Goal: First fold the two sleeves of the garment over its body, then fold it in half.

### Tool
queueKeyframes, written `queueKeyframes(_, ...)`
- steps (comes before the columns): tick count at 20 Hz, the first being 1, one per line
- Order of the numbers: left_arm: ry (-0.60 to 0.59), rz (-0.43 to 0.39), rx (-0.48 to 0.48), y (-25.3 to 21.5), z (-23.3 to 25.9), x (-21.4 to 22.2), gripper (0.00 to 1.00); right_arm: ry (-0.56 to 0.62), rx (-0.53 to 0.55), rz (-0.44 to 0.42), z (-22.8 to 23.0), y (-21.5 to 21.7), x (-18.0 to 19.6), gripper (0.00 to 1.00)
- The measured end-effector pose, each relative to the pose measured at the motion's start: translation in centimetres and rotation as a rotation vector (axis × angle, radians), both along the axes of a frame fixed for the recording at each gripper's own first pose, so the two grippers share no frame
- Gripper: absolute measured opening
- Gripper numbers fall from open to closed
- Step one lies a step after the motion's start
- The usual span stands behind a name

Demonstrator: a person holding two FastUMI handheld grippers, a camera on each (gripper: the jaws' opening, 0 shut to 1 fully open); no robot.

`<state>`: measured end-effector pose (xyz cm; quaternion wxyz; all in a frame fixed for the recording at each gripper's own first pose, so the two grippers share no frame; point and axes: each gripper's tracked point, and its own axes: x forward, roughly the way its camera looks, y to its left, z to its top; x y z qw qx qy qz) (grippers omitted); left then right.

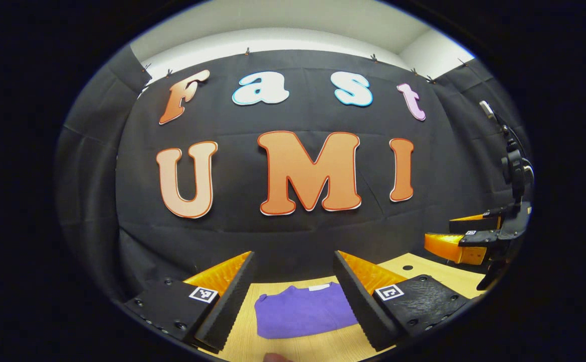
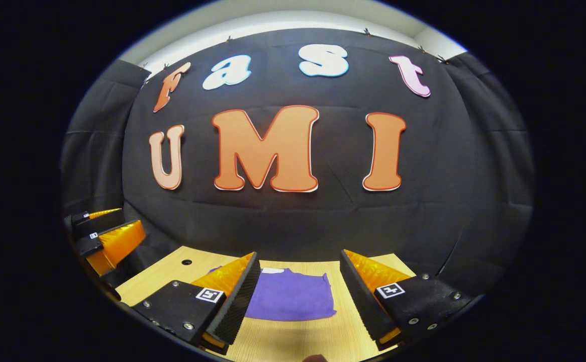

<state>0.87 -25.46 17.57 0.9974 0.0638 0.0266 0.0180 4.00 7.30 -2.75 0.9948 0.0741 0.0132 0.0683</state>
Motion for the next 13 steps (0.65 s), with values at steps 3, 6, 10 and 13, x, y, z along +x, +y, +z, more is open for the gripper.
queueKeyframes(3, -0.031, -0.012, -0.004, -0.2, 0.4, -1.9, 1.00, -0.021, -0.027, 0.007, 0.3, 1.3, -2.3, 0.94)
queueKeyframes(6, -0.024, -0.017, 0.014, -0.1, -0.1, -3.5, 1.00, -0.030, -0.039, 0.010, 0.2, 2.1, -4.0, 0.94)
queueKeyframes(10, -0.043, -0.033, 0.017, 0.2, 0.4, -4.7, 0.98, -0.022, -0.033, 0.002, 0.3, 2.5, -5.0, 0.95)
queueKeyframes(13, -0.044, -0.050, 0.020, 0.4, 0.7, -5.1, 0.98, -0.029, -0.048, 0.000, 0.7, 3.0, -5.7, 0.94)
